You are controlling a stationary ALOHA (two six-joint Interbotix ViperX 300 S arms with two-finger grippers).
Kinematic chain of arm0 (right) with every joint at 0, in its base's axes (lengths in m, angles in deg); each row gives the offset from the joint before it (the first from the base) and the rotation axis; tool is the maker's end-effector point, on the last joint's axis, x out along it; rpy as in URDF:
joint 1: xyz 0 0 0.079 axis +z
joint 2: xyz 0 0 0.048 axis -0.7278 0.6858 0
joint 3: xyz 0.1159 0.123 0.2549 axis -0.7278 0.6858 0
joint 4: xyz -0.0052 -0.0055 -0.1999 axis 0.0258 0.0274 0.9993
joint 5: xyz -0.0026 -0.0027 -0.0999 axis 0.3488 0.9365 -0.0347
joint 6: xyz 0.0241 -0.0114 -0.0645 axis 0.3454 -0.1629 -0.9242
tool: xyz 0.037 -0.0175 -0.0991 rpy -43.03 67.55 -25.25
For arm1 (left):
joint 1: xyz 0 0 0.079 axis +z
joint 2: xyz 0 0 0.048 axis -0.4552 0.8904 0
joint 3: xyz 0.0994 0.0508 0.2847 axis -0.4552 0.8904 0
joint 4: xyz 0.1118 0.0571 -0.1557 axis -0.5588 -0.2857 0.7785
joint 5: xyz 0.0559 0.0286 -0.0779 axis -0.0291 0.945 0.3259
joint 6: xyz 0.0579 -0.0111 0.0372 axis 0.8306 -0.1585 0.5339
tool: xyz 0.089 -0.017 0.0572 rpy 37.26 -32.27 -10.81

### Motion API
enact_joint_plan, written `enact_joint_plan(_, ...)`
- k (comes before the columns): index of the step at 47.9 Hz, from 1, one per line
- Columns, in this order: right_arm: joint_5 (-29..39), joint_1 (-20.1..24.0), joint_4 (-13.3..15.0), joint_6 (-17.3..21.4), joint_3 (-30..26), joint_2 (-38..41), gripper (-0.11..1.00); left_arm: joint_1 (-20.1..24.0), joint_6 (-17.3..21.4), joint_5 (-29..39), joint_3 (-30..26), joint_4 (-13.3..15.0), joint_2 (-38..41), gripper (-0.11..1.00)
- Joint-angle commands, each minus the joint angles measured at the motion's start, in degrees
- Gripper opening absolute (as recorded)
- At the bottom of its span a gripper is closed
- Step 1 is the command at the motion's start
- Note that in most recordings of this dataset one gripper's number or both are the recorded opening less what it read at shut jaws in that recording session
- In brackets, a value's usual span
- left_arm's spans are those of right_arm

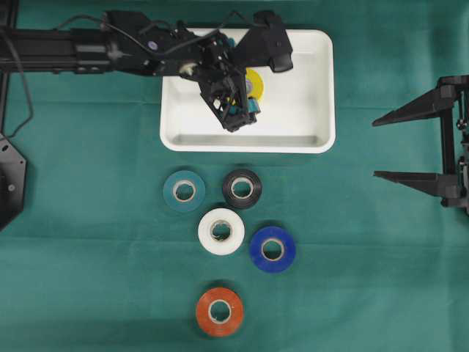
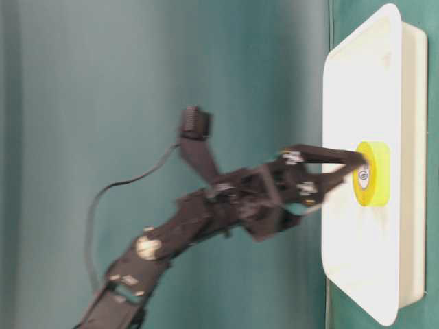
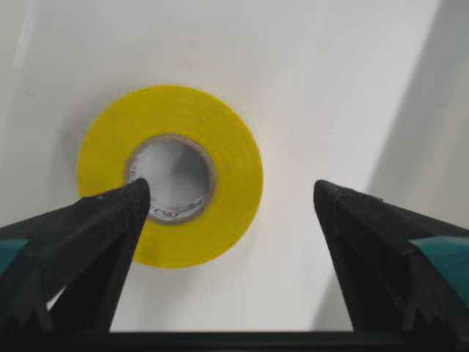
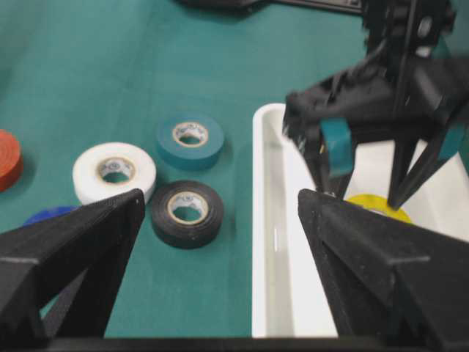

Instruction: Pick up the tape from a random location and place it into the white case.

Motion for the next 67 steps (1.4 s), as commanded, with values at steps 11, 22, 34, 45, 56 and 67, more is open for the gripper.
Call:
enact_joint_plan(11, -0.2, -0.1, 0.1, -0.1, -1.1, 0.1, 0.92, -0.2, 0.2, 2.8, -2.7, 0.0, -9.8, 0.99)
enact_joint_plan(22, -0.2, -0.1, 0.1, -0.1, -1.2, 0.1, 0.92, -0.2, 0.2, 2.8, -2.0, 0.0, -10.4, 0.99)
enact_joint_plan(34, -0.2, -0.1, 0.1, 0.0, -1.1, 0.1, 0.92, -3.9, 0.1, 2.8, -1.4, 0.0, -10.5, 0.98)
enact_joint_plan(45, -0.2, -0.1, 0.1, 0.2, -1.1, 0.1, 0.92, -10.4, -0.4, 2.5, -0.1, 0.0, -11.3, 0.98)
enact_joint_plan(56, -0.4, -0.1, 0.1, 0.3, -1.2, 0.1, 0.92, -14.6, -0.4, 2.5, 0.1, 0.0, -11.3, 0.98)
enact_joint_plan(67, -0.2, -0.1, -0.1, 0.4, -1.1, 0.2, 0.92, -14.7, -0.3, 2.5, 2.1, 0.0, -13.6, 0.98)
